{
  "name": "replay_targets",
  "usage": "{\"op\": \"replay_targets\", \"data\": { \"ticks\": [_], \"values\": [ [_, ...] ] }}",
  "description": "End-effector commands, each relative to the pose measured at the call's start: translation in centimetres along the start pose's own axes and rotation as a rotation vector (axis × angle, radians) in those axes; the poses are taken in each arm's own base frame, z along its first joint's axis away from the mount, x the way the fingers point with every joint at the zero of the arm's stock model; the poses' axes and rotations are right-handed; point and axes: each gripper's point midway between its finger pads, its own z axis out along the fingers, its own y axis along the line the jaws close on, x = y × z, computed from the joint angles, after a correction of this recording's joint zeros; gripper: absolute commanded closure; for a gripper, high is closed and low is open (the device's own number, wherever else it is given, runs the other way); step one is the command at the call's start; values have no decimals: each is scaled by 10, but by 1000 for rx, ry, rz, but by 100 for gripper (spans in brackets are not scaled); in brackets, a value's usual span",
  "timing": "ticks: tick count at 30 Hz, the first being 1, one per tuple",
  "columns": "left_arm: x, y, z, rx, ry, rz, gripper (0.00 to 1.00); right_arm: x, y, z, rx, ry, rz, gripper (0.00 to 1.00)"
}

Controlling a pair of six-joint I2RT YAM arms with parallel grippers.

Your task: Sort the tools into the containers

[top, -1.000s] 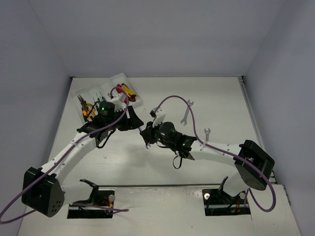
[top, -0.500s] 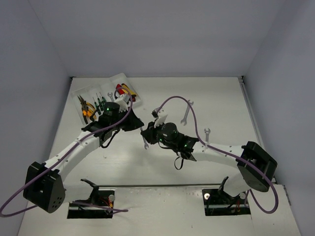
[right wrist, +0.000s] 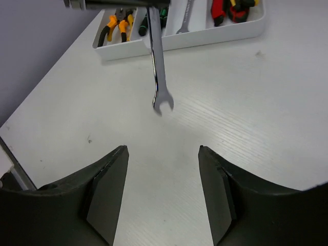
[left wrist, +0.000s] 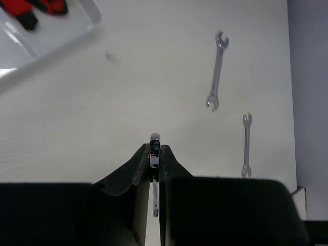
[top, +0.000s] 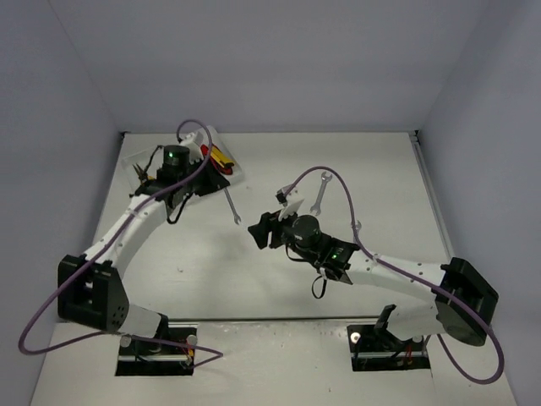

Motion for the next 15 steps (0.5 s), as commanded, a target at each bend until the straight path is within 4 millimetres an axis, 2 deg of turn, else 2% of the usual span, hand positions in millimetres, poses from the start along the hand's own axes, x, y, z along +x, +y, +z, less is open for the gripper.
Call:
{"op": "replay_targets", "data": {
  "ticks": [1, 6, 10, 12, 15],
  "values": [
    [-81, 24, 2, -35, -117, 36, 100, -23, -33, -23, 135, -87, -12, 46],
    [-128, 66, 36, -97, -101, 45, 100, -19, -61, -47, 205, -95, 15, 46],
    [-153, 102, 56, -137, -85, 40, 100, -11, -77, -64, 257, -88, 36, 46],
    [-171, 124, 62, -145, -102, 10, 100, -8, -88, -72, 311, -86, 53, 45],
    [-186, 150, 71, -175, -108, 10, 100, -4, -107, -83, 391, -75, 93, 45]
  ]
}}
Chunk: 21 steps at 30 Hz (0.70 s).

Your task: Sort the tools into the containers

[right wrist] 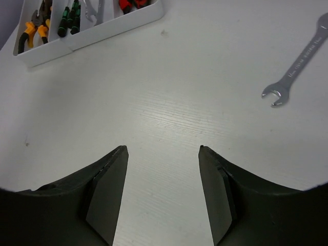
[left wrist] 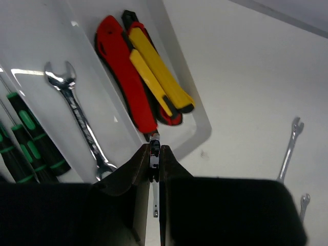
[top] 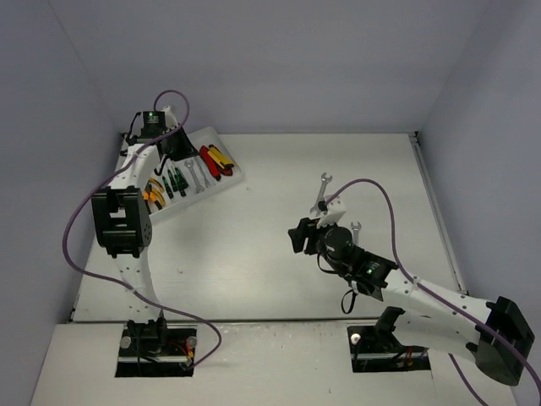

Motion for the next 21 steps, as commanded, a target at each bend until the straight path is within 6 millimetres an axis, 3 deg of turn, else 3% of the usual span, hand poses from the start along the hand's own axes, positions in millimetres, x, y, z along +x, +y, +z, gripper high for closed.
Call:
{"op": "replay_targets", "data": {
  "ticks": [1, 3, 6, 8, 11, 13, 18, 21],
  "values": [
    [-53, 15, -6, 9, -87, 49, 100, -8, -37, -9, 168, -24, 76, 45],
    [-65, 23, -5, 2, -111, 52, 100, -7, -52, -13, 227, -11, 99, 45],
    [-68, 36, 6, -4, -112, 38, 100, -9, -72, -19, 314, -23, 136, 45],
    [-66, 43, 15, -6, -104, 32, 96, -9, -84, -23, 375, -22, 152, 37],
    [-59, 49, 23, -9, -87, 27, 68, 2, -103, -25, 470, 37, 168, 32],
    [-53, 52, 25, -21, -76, 18, 59, 16, -120, -24, 553, 102, 178, 33],
    [-65, 41, -6, -64, -136, 78, 40, 28, -140, -23, 641, 170, 212, 34],
    [-77, 21, -40, -100, -189, 156, 32, 32, -153, -26, 671, 196, 234, 28]
  ]
}}
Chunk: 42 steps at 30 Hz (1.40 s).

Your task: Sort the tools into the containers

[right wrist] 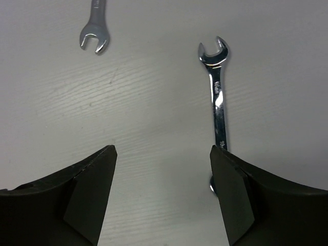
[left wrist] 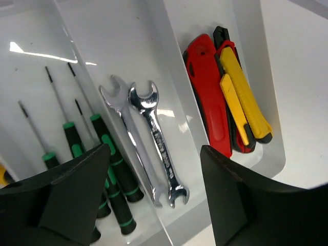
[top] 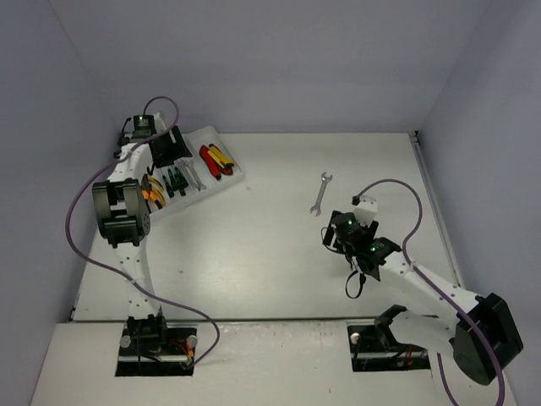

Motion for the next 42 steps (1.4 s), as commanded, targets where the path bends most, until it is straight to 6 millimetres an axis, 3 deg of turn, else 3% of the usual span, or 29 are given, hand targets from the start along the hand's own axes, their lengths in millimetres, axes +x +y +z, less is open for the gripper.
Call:
{"op": "replay_targets", "data": {
  "ticks": [1, 2, 5, 6, 7, 8, 10, 13, 16, 20, 23, 28, 33, 39, 42],
  "values": [
    [-66, -55, -95, -3, -241, 170, 32, -17, -14, 3, 59, -2, 79, 28],
    [-64, -57, -100, -26, -243, 183, 32, -16, -21, 7, 79, 10, 87, 28],
    [-63, -85, -148, -57, -312, 242, 32, -8, -40, 17, 115, 65, 125, 31],
    [-57, -83, -153, -70, -309, 239, 32, -6, -44, 19, 126, 76, 127, 32],
    [-49, -101, -166, -47, -318, 256, 32, -6, -46, 21, 134, 82, 126, 33],
    [-42, -106, -167, -44, -312, 256, 32, -5, -48, 22, 138, 90, 124, 33],
    [-26, -128, -191, -16, -316, 271, 32, -2, -50, 27, 147, 117, 113, 36],
    [1, -146, -217, 2, -299, 295, 32, 5, -53, 34, 160, 165, 87, 40],
    [26, -159, -248, 53, -294, 313, 32, 15, -54, 43, 171, 220, 72, 45],
    [59, -160, -264, 104, -267, 349, 32, 24, -55, 51, 178, 260, 77, 49],
    [78, -148, -266, 95, -245, 388, 32, 27, -56, 55, 167, 282, 79, 51],
    [109, -120, -252, 32, -174, 415, 32, 34, -58, 62, 169, 315, 60, 55],
    [126, -108, -243, 21, -139, 422, 32, 42, -56, 69, 157, 359, 30, 63],
    [130, -108, -242, 40, -144, 425, 32, 64, -40, 72, 66, 434, 6, 98],
    [132, -109, -241, 53, -142, 423, 32, 73, -10, 67, -61, 460, -37, 100]
  ]
}}
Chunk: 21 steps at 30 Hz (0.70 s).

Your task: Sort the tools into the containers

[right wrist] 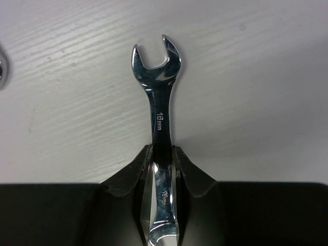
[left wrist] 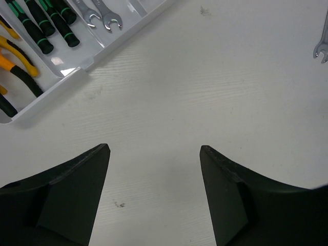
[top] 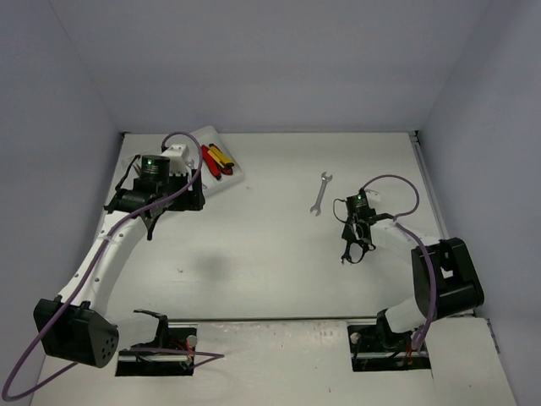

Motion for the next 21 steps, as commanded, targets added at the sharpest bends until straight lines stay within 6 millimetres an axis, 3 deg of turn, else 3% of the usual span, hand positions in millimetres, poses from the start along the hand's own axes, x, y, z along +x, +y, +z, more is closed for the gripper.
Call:
{"op": "replay_targets", "data": {
  "ticks": [1, 5, 10, 15, 21],
  "values": [
    [-27, -11, -14, 46, -119, 31, 32, 50, 40, -2, -178, 155, -118, 100],
    [-23, -22, -12, 106, -102, -8, 32, 62, 106, -24, -315, 114, -266, 100],
    [-10, -51, -10, 204, -68, -61, 32, 60, 179, -57, -478, 19, -377, 100],
    [7, -80, -3, 281, -49, -132, 32, 60, 231, -87, -632, -66, -430, 100],
    [26, -103, 10, 335, -32, -166, 32, 70, 265, -114, -774, -110, -475, 100]
  ]
}}
